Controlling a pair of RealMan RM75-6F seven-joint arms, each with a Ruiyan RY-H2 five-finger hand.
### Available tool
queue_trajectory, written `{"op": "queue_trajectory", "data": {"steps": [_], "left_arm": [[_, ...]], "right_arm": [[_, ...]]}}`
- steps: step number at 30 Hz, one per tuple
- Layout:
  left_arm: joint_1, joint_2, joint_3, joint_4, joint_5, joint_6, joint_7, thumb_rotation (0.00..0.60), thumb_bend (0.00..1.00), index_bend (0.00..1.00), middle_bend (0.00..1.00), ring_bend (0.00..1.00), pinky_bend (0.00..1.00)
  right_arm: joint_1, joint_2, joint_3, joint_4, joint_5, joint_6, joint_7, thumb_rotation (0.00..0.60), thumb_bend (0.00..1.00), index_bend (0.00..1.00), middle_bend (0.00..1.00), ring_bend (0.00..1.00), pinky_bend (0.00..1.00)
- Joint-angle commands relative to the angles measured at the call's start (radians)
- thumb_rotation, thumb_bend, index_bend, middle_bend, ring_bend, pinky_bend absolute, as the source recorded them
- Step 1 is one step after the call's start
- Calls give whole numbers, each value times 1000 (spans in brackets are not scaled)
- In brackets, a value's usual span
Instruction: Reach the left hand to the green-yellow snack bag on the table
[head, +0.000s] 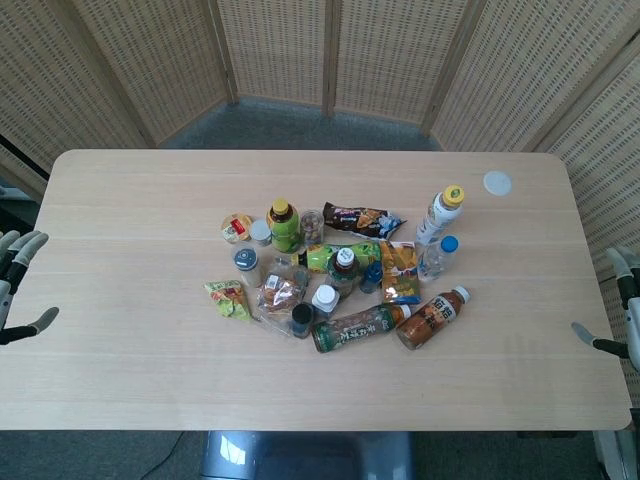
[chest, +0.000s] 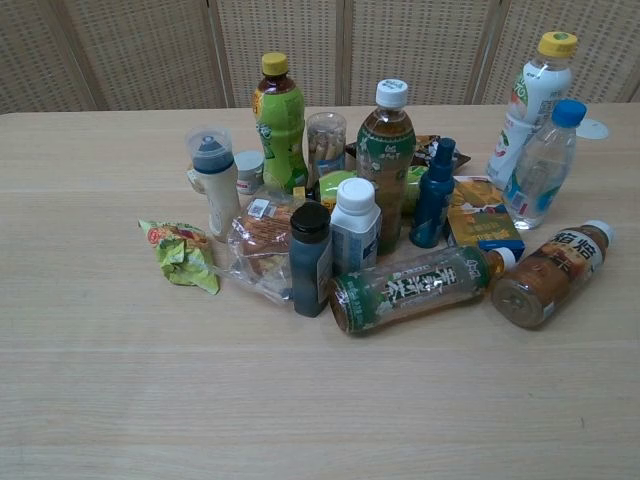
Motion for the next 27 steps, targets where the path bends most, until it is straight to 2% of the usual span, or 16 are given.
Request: {"op": "queue_trajectory", "data": {"steps": [1,9,14,19,21,27], "left_arm": [[1,-2,0,1,2,1,-2,600,285,0,0,0,0],[0,-7,0,9,8,-4,-5,600,284,0,0,0,0],[-22,-11,-3,15,5,-40,1,600,283,1,0,0,0],[-88,-10,10,18,13,-172,38,600,283,82,0,0,0],[-118,-22,13,24,11,-230,49,600,283,87,0,0,0],[-208,-138,23,98,2,-381,71,600,283,75,0,0,0]], "right_arm": [[0,0,0,-2,0,0,-1,516,23,0,0,0,0],[-5,4,-4,-7,-5,5,-2,509,23,0,0,0,0],[-10,6,-4,-14,-1,10,-6,510,23,0,0,0,0],[-8,9,-6,-19,-1,4,-13,510,24,0,0,0,0],[-8,10,-7,-21,-1,2,-15,510,25,0,0,0,0],[-17,15,-10,-25,3,7,-15,513,24,0,0,0,0]]}}
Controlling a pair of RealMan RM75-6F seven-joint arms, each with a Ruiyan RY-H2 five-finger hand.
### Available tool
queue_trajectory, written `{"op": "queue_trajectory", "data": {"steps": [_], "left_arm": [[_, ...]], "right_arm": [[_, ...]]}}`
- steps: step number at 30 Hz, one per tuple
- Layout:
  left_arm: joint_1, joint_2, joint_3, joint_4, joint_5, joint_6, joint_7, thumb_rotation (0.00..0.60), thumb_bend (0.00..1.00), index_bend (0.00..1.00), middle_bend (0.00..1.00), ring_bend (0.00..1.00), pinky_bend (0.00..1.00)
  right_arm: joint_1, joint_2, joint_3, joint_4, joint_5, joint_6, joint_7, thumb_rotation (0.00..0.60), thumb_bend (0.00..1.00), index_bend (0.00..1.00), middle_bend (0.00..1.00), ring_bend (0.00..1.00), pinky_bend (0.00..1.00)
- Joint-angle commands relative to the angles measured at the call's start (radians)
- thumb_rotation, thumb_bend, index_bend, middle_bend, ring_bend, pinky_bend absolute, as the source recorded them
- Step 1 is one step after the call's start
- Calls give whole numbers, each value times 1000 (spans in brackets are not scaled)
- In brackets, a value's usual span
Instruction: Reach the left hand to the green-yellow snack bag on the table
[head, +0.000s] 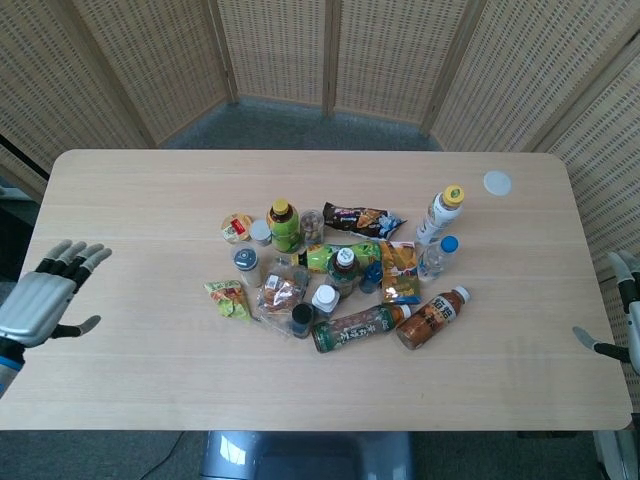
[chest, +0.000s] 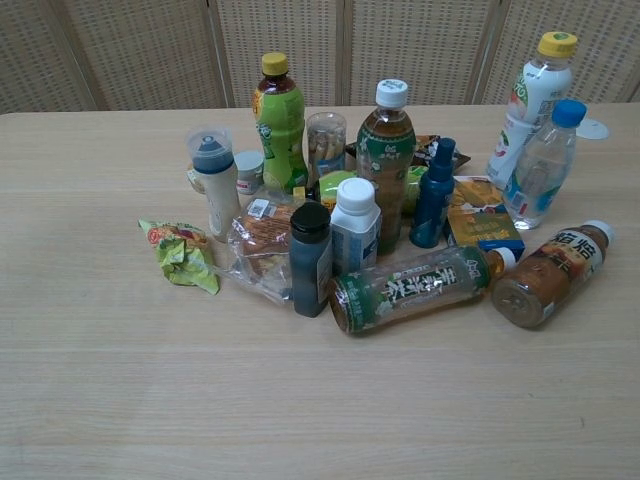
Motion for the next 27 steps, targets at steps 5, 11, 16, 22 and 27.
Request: {"op": "queue_trajectory", "data": {"steps": [5,11,16,22,27], "left_arm": [[-109,-174,12,116,-29,-160,33,600,283,67,5,0,0],[-167,-283,10,193,-71,-243,51,600,283,67,29,4,0],[-207,-371,7,257,-114,-300,62,600,282,69,34,8,0],[-246,-454,0,313,-149,-335,79,600,282,77,51,17,0],[-278,-517,-10,361,-179,-358,98,600,284,84,52,20,0]], "right_arm": [[-18,11,-5,-5,5,17,1,514,24,0,0,0,0],[-29,21,-4,-11,2,33,7,514,25,0,0,0,0],[-35,22,-5,-10,4,37,11,516,23,0,0,0,0],[-44,24,-6,-6,7,45,18,516,23,0,0,0,0],[-52,28,-6,-3,11,52,25,514,24,0,0,0,0]]}}
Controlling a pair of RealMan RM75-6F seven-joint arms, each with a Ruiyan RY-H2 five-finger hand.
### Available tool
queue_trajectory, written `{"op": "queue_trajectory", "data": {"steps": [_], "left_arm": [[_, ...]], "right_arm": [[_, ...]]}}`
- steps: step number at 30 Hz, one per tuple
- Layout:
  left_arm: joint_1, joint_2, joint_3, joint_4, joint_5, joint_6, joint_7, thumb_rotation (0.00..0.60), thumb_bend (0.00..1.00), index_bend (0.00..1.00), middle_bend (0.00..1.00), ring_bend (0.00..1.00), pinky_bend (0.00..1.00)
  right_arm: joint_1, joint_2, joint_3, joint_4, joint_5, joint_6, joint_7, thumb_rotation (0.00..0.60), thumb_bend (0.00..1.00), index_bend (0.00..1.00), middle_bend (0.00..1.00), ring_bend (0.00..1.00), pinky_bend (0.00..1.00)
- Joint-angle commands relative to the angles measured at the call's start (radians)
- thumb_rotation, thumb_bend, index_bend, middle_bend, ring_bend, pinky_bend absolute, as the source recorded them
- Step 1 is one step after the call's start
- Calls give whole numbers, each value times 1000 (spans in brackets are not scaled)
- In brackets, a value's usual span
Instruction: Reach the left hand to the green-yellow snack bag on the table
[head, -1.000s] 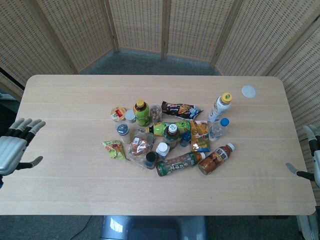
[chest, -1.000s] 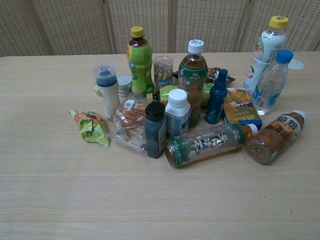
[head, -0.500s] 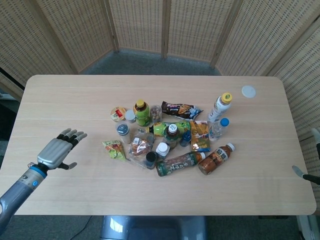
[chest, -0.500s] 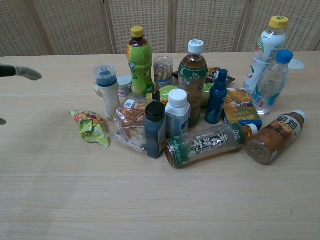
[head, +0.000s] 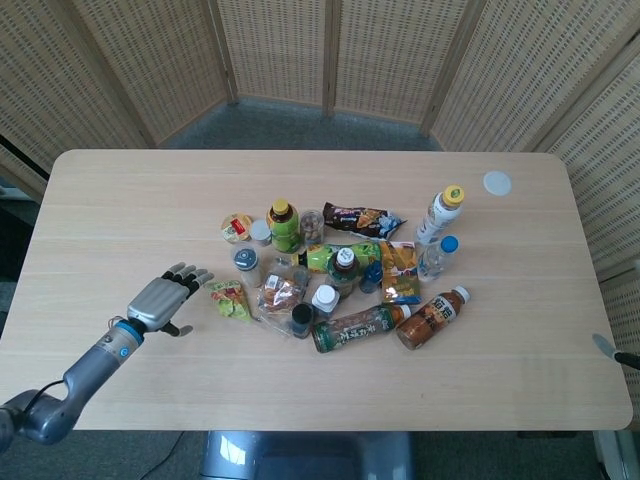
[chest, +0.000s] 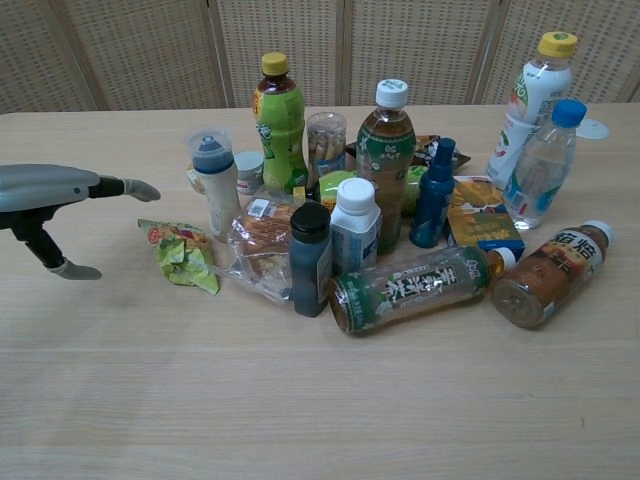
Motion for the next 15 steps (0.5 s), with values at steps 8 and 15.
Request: {"op": "queue_trajectory", "data": {"steps": [8,15], "left_arm": [[-62,-132,-18,99,-51,-36,24,600,282,207,141,120,0],[-67,-218,5,183,10,17,21,600,284,434,359,357,3]], "right_arm": [[-22,11,-2,2,9,19,12,515,22,0,0,0,0],[-33,16,-2,5,11,30,17,517,23,0,0,0,0]]}}
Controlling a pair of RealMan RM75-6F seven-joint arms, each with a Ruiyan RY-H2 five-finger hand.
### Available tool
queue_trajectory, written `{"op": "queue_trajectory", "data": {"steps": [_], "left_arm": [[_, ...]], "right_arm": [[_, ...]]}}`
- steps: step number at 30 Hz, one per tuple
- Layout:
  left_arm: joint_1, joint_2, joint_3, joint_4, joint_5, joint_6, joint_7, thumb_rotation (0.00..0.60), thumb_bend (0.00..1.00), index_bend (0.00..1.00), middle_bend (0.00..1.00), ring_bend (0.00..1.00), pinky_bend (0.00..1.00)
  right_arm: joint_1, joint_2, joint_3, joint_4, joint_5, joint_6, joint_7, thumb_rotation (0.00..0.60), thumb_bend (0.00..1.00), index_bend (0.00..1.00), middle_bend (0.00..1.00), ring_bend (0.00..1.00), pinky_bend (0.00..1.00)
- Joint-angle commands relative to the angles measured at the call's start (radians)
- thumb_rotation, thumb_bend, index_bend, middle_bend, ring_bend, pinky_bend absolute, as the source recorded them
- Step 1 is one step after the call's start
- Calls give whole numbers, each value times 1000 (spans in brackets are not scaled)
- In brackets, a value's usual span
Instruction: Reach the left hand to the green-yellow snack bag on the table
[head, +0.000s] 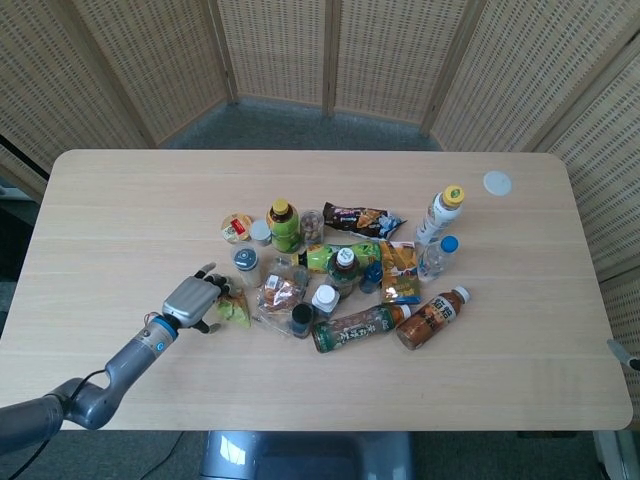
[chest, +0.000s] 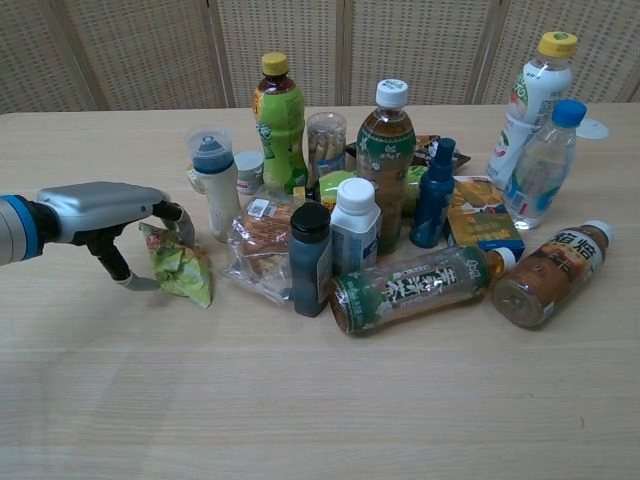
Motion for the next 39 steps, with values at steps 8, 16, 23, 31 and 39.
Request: {"op": "queue_trajectory", "data": {"steps": [8,16,23,31,39], "left_arm": [[18,-52,16,75,69,104,-75,600,295,668,608,622,239],[60,129,-15,-89,95,222,-182,600,293,687,638,645,271],[113,349,-84,-292,120,383,-256,600,284,682,634,645,271],[150,531,-187,-463,118,522,-316,600,280,680,634,645,267],[149,584,-236,-517,102,553,-327,600,275,678,632,645,263]], "right_arm": [[2,3,5,-2,-2,-1,-7,513,24,0,0,0,0],[11,-10,6,7,-5,-17,-6,513,24,0,0,0,0],[25,-24,8,16,-13,-31,-2,513,25,0,0,0,0],[40,-52,11,33,-17,-45,4,513,24,0,0,0,0],[35,-54,11,38,-14,-40,9,514,24,0,0,0,0]]}}
